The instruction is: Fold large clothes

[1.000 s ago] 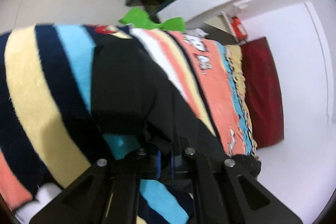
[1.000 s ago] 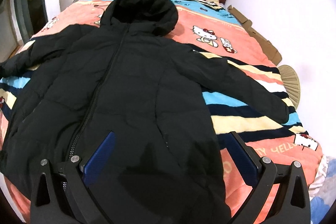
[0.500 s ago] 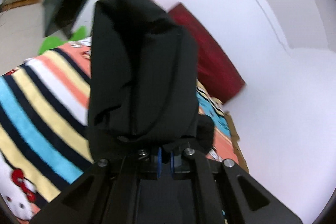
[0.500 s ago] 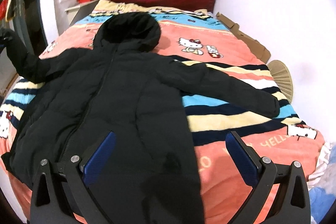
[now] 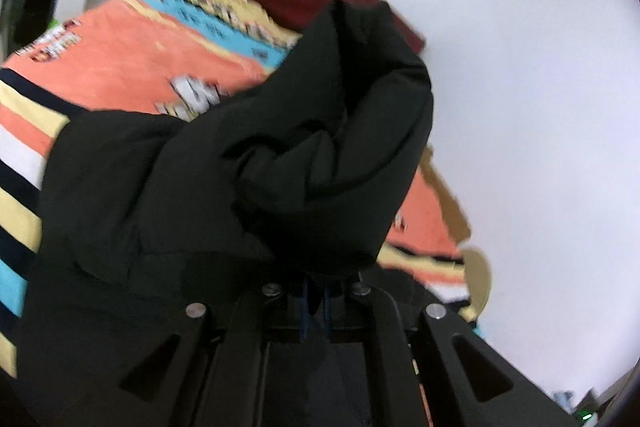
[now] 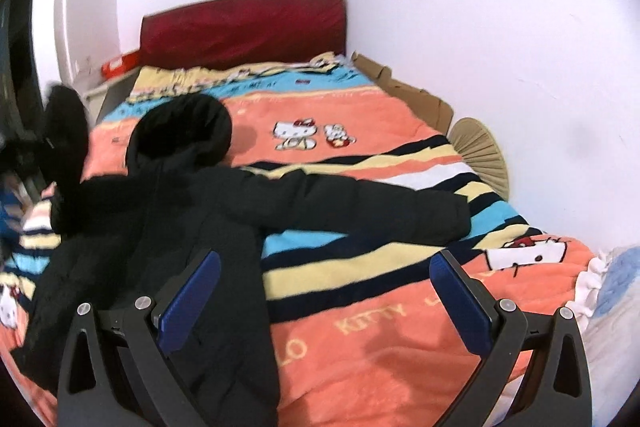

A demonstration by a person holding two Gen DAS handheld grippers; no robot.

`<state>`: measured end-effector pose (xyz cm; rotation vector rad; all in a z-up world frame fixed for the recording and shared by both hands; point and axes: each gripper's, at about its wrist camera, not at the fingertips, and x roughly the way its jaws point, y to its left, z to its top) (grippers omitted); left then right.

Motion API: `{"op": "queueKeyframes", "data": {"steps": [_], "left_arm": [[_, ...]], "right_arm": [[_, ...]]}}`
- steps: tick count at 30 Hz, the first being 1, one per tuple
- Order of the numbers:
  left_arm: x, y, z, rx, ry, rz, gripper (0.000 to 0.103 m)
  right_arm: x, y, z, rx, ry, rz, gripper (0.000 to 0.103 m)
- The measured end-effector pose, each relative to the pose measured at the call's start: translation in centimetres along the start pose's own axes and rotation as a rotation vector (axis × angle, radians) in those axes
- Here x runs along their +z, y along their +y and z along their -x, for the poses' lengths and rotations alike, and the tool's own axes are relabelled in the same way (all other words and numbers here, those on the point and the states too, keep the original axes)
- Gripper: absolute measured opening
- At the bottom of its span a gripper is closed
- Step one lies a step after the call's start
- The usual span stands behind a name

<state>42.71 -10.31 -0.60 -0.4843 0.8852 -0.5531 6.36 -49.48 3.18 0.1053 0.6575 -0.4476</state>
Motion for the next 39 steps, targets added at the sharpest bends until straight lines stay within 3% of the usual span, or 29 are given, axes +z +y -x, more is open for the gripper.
{"op": "queueKeyframes", "data": {"steps": [5, 9, 13, 16, 18, 19, 24, 28, 39], "left_arm": [[-4.7, -2.5, -9.0, 0.079, 0.152, -0.052, 0.004], [-8.9, -3.3, -13.7, 0.158, 0.245, -0.091, 0.004], [-12.2, -2.6, -15.5, 0.207, 0.305, -0.117, 0.009], [-13.0, -3.1, -15.7, 0.189, 0.302, -0.128, 0.024], [-13.2, -4.3, -15.1, 0.172, 0.286, -0.150, 0.046], [-13.1, -5.2, -14.6, 0.164, 0.273, -0.173, 0.048], [-12.5, -8.5, -11.6, 0.098, 0.265, -0.254, 0.049], [-11.6, -8.6, -8.2, 0.083, 0.246, -0.267, 0.049], [-9.0, -1.4, 0.9, 0.211, 0.158, -0.256, 0.049]], "right_arm": [[0.0, -2.3, -0.6, 0.003, 0.000, -0.057, 0.103], [-0.7, -3.1, -2.0, 0.009, 0.036, -0.080, 0.103], [-1.3, -3.5, -3.0, 0.024, 0.061, -0.099, 0.103], [-1.6, -3.8, -3.3, 0.029, 0.069, -0.107, 0.103], [-1.6, -3.8, -3.4, 0.029, 0.071, -0.112, 0.103], [-1.7, -3.8, -3.3, 0.030, 0.071, -0.113, 0.103], [-1.5, -3.2, -2.7, 0.037, 0.060, -0.097, 0.103], [-1.5, -2.9, -1.6, 0.047, 0.050, -0.099, 0.103], [-2.3, -2.7, 0.4, 0.040, 0.039, -0.141, 0.103]]}}
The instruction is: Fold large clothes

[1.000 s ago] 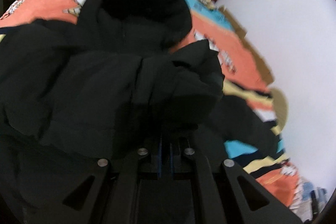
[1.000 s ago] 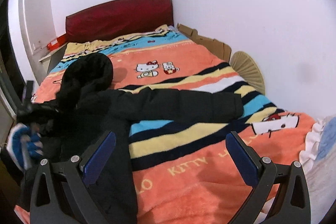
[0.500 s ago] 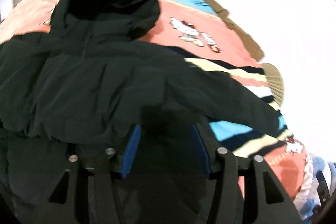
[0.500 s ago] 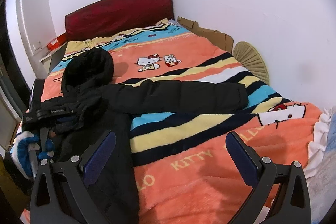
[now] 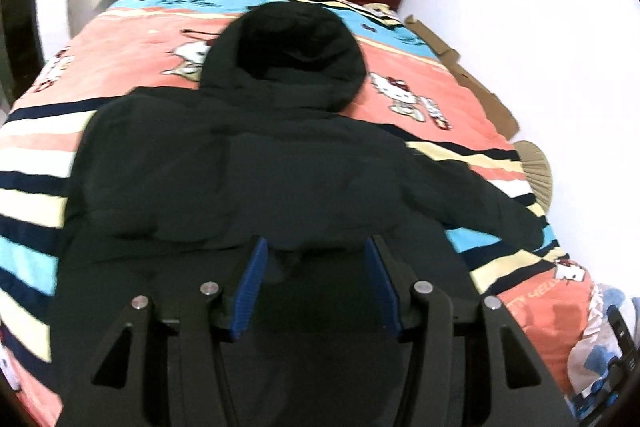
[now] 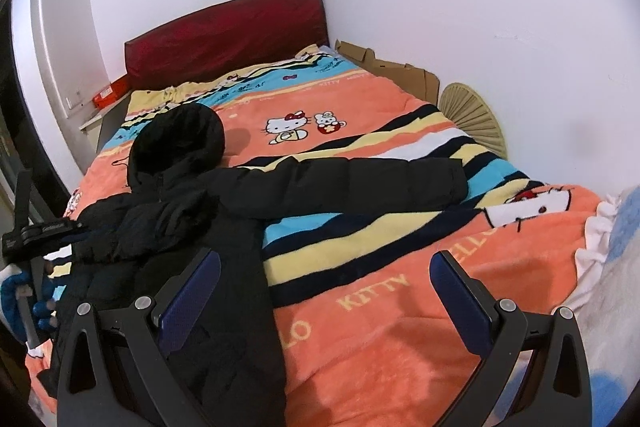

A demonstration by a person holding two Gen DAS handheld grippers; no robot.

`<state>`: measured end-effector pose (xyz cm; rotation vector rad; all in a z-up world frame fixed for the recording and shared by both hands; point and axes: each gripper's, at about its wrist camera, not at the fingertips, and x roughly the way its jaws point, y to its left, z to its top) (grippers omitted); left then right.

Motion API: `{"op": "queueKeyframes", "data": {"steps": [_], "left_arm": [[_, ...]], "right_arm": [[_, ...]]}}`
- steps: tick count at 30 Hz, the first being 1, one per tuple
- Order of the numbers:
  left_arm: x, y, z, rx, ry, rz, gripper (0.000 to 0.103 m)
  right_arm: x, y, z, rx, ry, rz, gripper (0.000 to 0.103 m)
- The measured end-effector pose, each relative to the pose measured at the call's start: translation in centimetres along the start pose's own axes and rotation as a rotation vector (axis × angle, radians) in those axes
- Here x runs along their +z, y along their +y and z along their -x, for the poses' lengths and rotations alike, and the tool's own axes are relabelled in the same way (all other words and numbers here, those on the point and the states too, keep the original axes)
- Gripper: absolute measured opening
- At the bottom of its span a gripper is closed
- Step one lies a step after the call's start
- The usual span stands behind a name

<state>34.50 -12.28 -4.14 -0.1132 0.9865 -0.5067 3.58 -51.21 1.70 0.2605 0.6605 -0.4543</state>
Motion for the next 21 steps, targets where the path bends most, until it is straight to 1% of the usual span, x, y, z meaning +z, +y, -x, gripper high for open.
{"op": "queueKeyframes", "data": {"steps": [4, 8, 10, 11, 13, 15, 21], "left_arm": [[-1.2, 3.2, 1.3, 0.035, 0.007, 0.008, 0.049], [-3.0, 5.3, 2.7, 0.088, -0.021, 0.013, 0.049], [-3.7, 6.0, 3.0, 0.098, -0.030, 0.023, 0.049], [-4.1, 6.5, 3.0, 0.101, -0.033, 0.040, 0.049], [-4.6, 7.1, 3.0, 0.101, -0.032, 0.062, 0.049], [-5.0, 7.7, 2.8, 0.098, -0.028, 0.082, 0.049], [-5.9, 8.9, 2.6, 0.120, -0.051, 0.083, 0.049]], "right_arm": [[-0.5, -0.6, -0.4, -0.022, 0.004, -0.030, 0.103], [-0.4, -2.8, -1.5, -0.049, 0.034, -0.087, 0.103], [0.4, -4.3, -2.2, -0.092, 0.035, -0.128, 0.103], [1.1, -5.5, -2.7, -0.118, 0.030, -0.170, 0.103], [2.1, -7.2, -3.5, -0.142, 0.013, -0.242, 0.103], [3.1, -8.7, -4.7, -0.164, 0.006, -0.309, 0.103], [5.2, -13.6, -10.9, -0.232, 0.052, -0.460, 0.103]]}}
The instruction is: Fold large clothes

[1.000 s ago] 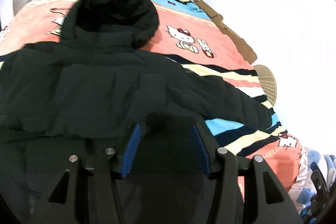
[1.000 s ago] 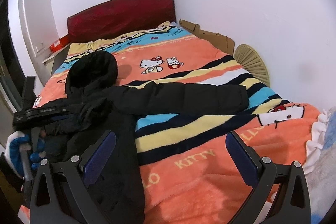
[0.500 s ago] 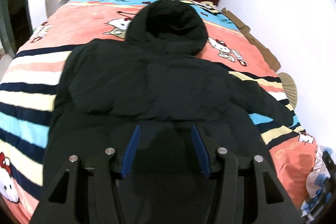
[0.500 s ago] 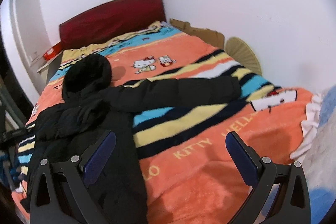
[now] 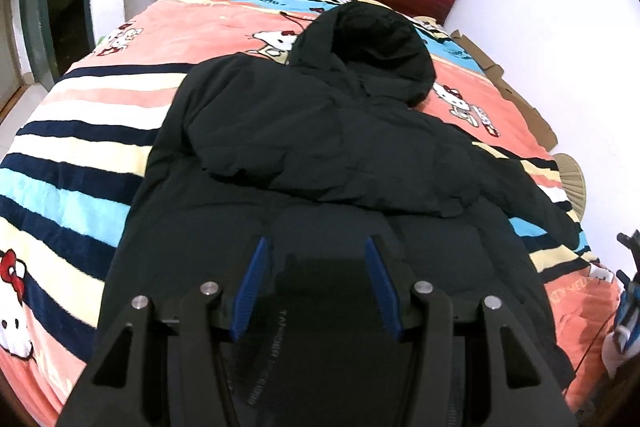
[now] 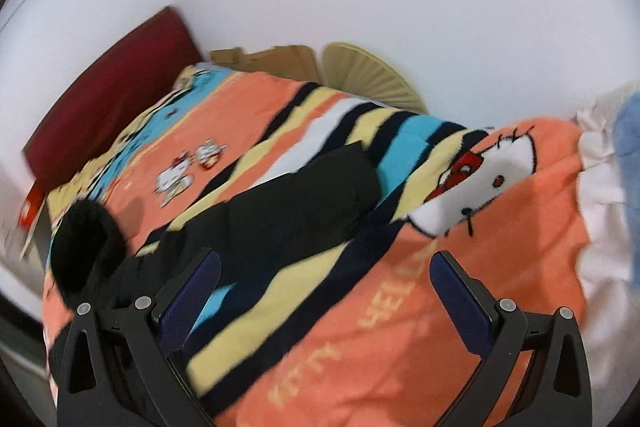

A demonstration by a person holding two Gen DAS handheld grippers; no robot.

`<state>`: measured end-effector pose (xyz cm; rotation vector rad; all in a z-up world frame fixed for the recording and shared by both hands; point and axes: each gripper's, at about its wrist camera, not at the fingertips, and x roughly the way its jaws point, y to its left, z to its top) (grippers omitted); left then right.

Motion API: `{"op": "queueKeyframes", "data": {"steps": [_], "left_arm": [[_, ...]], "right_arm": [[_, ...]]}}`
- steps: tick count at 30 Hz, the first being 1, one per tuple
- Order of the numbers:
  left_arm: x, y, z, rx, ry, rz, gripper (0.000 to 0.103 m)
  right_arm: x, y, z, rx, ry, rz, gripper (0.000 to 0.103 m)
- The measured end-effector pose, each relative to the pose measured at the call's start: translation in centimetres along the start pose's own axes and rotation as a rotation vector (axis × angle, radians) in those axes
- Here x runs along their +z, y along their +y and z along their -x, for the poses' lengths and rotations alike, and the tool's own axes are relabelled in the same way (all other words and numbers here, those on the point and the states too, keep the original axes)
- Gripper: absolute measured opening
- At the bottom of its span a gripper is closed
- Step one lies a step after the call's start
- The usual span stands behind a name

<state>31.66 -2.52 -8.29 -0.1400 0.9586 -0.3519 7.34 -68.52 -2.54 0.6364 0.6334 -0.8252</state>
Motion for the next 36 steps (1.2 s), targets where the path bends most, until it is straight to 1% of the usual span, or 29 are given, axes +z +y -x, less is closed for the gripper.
{"op": "queueKeyframes", "data": {"steps": [2, 7, 10, 13, 16, 21, 23, 26, 28, 29, 30, 31, 32, 33, 34, 35, 36], "left_arm": [[-0.1, 0.6, -0.3, 0.010, -0.005, 0.010, 0.049], [-0.5, 2.6, -1.5, 0.024, 0.009, 0.051, 0.049], [-0.7, 3.5, -1.7, 0.035, 0.011, 0.072, 0.049], [-0.9, 4.2, -2.0, 0.057, 0.012, 0.093, 0.049], [-1.0, 4.4, -2.2, 0.078, 0.014, 0.099, 0.049], [-1.3, 4.1, -2.3, 0.102, 0.016, 0.107, 0.049], [-1.4, 4.0, -2.3, 0.106, 0.016, 0.108, 0.049], [-1.5, 3.8, -2.1, 0.113, 0.012, 0.107, 0.049], [-1.5, 3.7, -1.9, 0.119, 0.006, 0.104, 0.049], [-1.4, 3.5, -1.8, 0.123, 0.002, 0.099, 0.049], [-1.4, 3.4, -1.7, 0.125, 0.000, 0.096, 0.049], [-1.4, 3.3, -1.6, 0.128, -0.004, 0.091, 0.049], [-1.4, 3.2, -1.5, 0.130, -0.006, 0.087, 0.049], [-1.4, 3.3, -1.4, 0.130, -0.007, 0.086, 0.049], [-1.4, 3.3, -1.4, 0.131, -0.007, 0.086, 0.049], [-1.4, 3.3, -1.3, 0.130, -0.006, 0.087, 0.049], [-1.4, 3.3, -1.3, 0.129, -0.006, 0.087, 0.049]], "right_arm": [[1.3, -0.7, -2.7, -0.028, 0.012, -0.036, 0.103], [3.8, -2.3, -8.7, -0.012, 0.051, -0.103, 0.098], [4.7, -2.6, -11.4, -0.024, 0.071, -0.087, 0.096], [4.9, -3.4, -13.7, -0.044, 0.100, -0.099, 0.094], [4.6, -3.8, -15.4, -0.050, 0.127, -0.089, 0.093], [3.5, -4.4, -16.9, -0.031, 0.154, -0.095, 0.093], [3.1, -4.6, -17.4, -0.032, 0.166, -0.097, 0.089], [2.8, -4.4, -17.9, -0.010, 0.181, -0.090, 0.082], [2.5, -4.3, -18.3, 0.016, 0.198, -0.095, 0.068], [2.4, -4.1, -18.5, 0.026, 0.209, -0.094, 0.064], [2.2, -4.0, -18.6, 0.034, 0.215, -0.088, 0.056], [2.2, -3.9, -18.6, 0.034, 0.216, -0.081, 0.049], [2.1, -3.7, -18.6, 0.034, 0.214, -0.073, 0.045], [2.1, -3.6, -18.3, 0.037, 0.207, -0.065, 0.035], [2.1, -3.5, -18.0, 0.046, 0.198, -0.061, 0.023], [2.2, -3.2, -17.5, 0.074, 0.183, -0.061, 0.019], [2.3, -2.9, -17.1, 0.080, 0.169, -0.055, 0.017]]}}
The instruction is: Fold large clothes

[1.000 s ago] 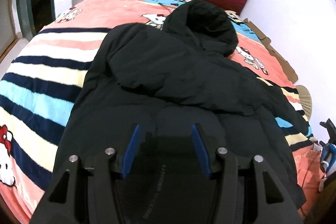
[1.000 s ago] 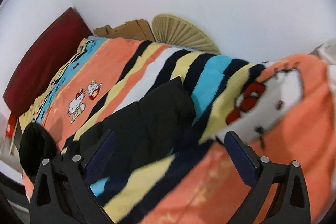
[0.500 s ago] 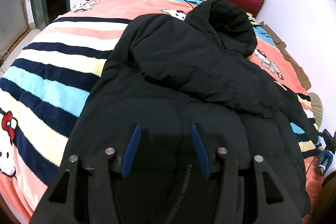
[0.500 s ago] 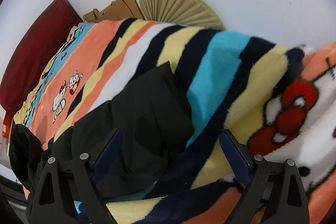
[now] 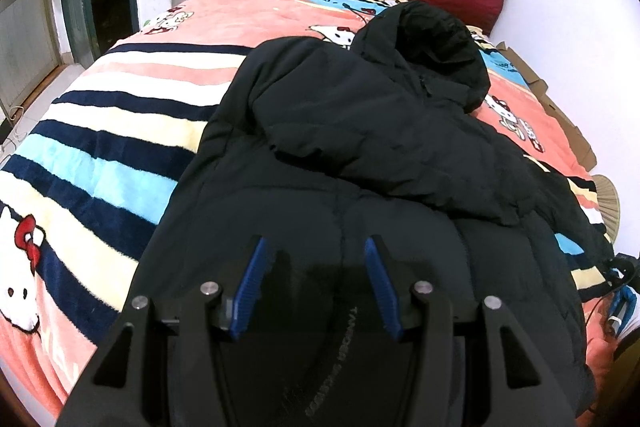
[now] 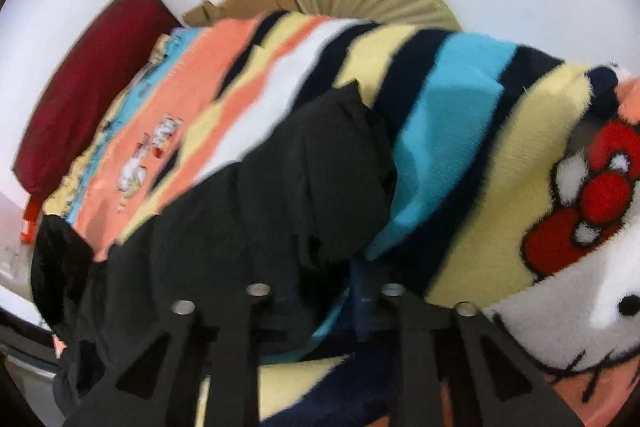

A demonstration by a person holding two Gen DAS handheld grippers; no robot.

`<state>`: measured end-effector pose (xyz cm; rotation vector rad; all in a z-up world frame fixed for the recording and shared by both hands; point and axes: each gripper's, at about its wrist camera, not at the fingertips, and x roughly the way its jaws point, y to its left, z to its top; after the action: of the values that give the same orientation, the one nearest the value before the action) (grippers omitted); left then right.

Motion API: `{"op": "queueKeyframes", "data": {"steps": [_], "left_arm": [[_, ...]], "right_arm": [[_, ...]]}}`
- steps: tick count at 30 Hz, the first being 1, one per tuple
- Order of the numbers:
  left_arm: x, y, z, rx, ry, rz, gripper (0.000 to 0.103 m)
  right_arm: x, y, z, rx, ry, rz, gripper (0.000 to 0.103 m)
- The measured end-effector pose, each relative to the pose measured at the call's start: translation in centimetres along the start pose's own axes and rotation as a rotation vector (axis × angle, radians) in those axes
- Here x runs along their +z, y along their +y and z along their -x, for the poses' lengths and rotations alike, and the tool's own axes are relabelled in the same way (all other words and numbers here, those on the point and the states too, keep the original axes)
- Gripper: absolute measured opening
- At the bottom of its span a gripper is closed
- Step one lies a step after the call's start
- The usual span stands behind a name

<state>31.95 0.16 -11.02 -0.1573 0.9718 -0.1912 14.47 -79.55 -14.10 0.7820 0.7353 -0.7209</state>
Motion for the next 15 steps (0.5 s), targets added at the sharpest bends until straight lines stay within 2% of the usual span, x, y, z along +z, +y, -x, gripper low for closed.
{"op": "queueKeyframes", "data": {"steps": [3, 5, 8, 15], "left_arm": [[0.0, -0.1, 0.4, -0.004, -0.009, -0.003, 0.049], [0.0, -0.1, 0.8, -0.008, -0.017, -0.004, 0.049], [-0.1, 0.1, 1.8, -0.016, -0.033, 0.003, 0.049], [-0.5, 1.3, 4.6, -0.034, -0.069, 0.021, 0.049]], "right_arm": [[0.0, 2.8, 2.3, -0.003, -0.077, 0.100, 0.014], [0.1, 4.5, 3.7, 0.027, -0.111, 0.132, 0.013], [0.2, 7.3, 6.7, 0.104, -0.167, 0.173, 0.012], [-0.9, 13.7, 12.8, 0.264, -0.203, 0.265, 0.012]]}}
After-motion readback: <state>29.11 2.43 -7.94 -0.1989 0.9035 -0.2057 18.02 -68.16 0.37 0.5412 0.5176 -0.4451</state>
